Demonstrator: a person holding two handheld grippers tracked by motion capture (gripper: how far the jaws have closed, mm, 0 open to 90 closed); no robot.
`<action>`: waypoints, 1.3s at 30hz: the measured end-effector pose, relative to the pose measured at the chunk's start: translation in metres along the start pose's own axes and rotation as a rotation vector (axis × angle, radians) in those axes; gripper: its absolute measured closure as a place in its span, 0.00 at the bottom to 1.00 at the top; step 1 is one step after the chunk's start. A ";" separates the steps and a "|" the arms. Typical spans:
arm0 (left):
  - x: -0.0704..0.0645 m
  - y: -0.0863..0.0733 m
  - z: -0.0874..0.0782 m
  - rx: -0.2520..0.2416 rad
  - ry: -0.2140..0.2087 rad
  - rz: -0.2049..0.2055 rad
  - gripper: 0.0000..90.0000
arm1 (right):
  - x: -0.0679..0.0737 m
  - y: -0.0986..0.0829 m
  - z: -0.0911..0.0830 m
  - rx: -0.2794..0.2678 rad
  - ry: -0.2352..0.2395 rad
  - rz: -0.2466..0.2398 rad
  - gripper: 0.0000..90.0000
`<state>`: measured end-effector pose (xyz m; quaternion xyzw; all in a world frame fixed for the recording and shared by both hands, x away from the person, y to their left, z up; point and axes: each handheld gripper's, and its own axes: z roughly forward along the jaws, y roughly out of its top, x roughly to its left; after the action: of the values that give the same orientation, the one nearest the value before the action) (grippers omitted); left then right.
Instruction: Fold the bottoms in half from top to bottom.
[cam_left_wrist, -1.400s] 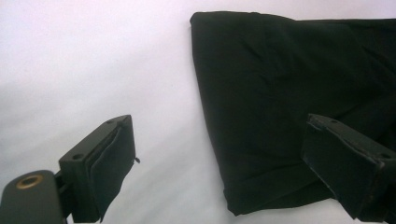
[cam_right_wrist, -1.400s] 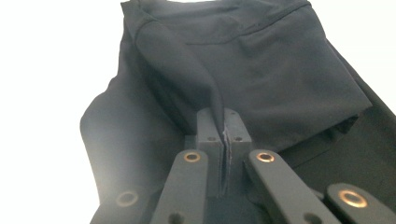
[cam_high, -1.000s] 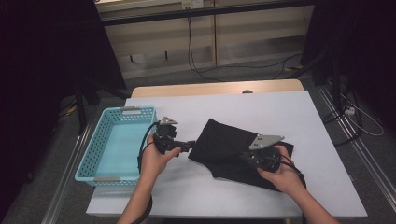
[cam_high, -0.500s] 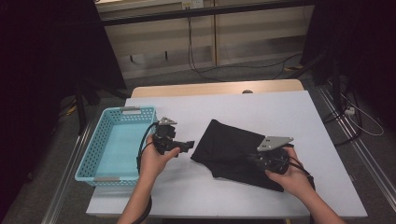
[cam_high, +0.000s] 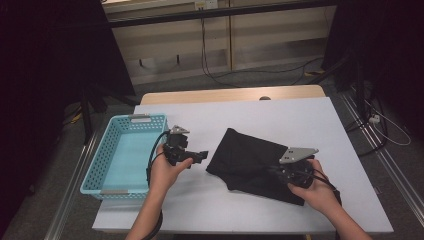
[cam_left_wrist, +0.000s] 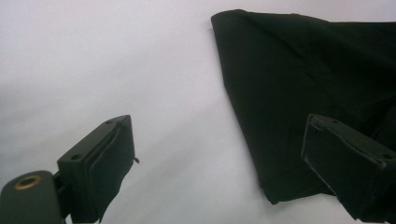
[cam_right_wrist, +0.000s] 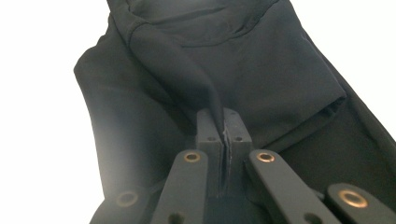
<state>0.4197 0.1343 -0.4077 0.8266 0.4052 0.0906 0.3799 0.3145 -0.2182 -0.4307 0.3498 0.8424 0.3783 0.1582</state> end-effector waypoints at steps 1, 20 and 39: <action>0.000 0.000 0.000 0.001 0.000 0.002 0.11 | 0.000 0.000 0.000 0.000 -0.001 0.000 0.98; 0.001 0.000 -0.001 0.004 0.000 0.010 0.10 | 0.000 -0.007 -0.009 -0.020 -0.003 0.018 0.98; 0.002 0.000 -0.002 0.006 -0.013 0.008 0.09 | -0.003 -0.011 -0.016 -0.014 -0.014 0.030 0.98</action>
<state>0.4201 0.1362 -0.4068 0.8299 0.3997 0.0857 0.3796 0.3028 -0.2338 -0.4289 0.3637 0.8333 0.3840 0.1610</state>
